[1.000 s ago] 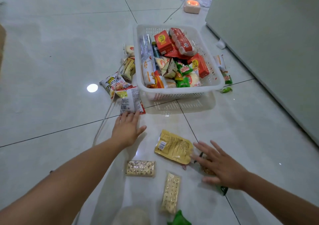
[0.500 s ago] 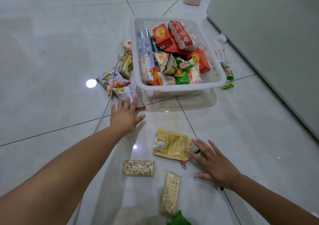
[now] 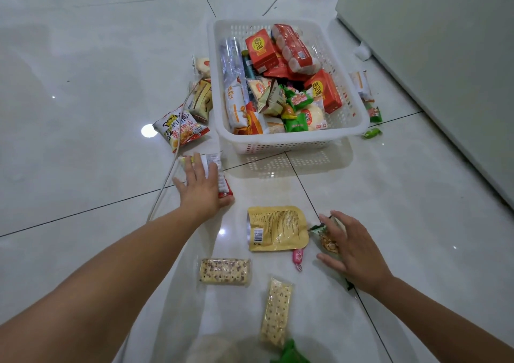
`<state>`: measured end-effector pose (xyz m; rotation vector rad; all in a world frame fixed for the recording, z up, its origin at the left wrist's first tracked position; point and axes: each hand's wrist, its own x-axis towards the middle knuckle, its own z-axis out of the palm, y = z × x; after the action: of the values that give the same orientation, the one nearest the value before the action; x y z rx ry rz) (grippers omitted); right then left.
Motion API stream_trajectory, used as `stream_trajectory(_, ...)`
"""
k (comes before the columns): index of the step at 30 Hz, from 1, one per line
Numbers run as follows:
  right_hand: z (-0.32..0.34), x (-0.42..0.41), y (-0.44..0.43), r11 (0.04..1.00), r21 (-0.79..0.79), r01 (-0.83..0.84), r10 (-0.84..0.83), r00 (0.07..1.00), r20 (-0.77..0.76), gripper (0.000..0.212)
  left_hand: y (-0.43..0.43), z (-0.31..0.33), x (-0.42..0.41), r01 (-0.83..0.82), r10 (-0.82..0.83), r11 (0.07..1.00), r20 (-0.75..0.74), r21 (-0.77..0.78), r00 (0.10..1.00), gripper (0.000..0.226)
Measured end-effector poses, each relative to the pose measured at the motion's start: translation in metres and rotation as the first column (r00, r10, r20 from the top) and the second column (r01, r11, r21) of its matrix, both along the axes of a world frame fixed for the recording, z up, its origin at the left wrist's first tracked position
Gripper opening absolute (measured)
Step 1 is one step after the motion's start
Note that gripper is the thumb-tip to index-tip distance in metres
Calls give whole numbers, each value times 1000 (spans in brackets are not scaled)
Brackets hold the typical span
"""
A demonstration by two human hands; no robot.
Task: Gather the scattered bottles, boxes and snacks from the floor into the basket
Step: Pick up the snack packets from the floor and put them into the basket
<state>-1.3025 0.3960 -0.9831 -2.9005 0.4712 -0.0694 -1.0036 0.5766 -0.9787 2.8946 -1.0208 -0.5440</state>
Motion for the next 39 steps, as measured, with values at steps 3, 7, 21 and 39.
stream_trajectory(3, -1, -12, 6, 992, -7, 126, -125, 989, 76, 69, 3, -3, 0, -2, 1, 1000, -7, -30, 1000, 96)
stream_trajectory(7, -12, -25, 15, 976, 8, 219, -219, 973, 74, 67, 8, -3, 1, 43, -36, 996, 76, -82, 996, 99)
stream_trajectory(21, -4, -19, 15, 931, 134, 340, -319, 934, -161, 63, 16, 5, -8, 70, -50, 991, 169, -115, 984, 76)
stream_trajectory(39, 218, 207, -94, 840, 336, 425, -457, 889, 18, 74, -97, 206, 80, -36, 54, 842, 18, -539, 998, 115)
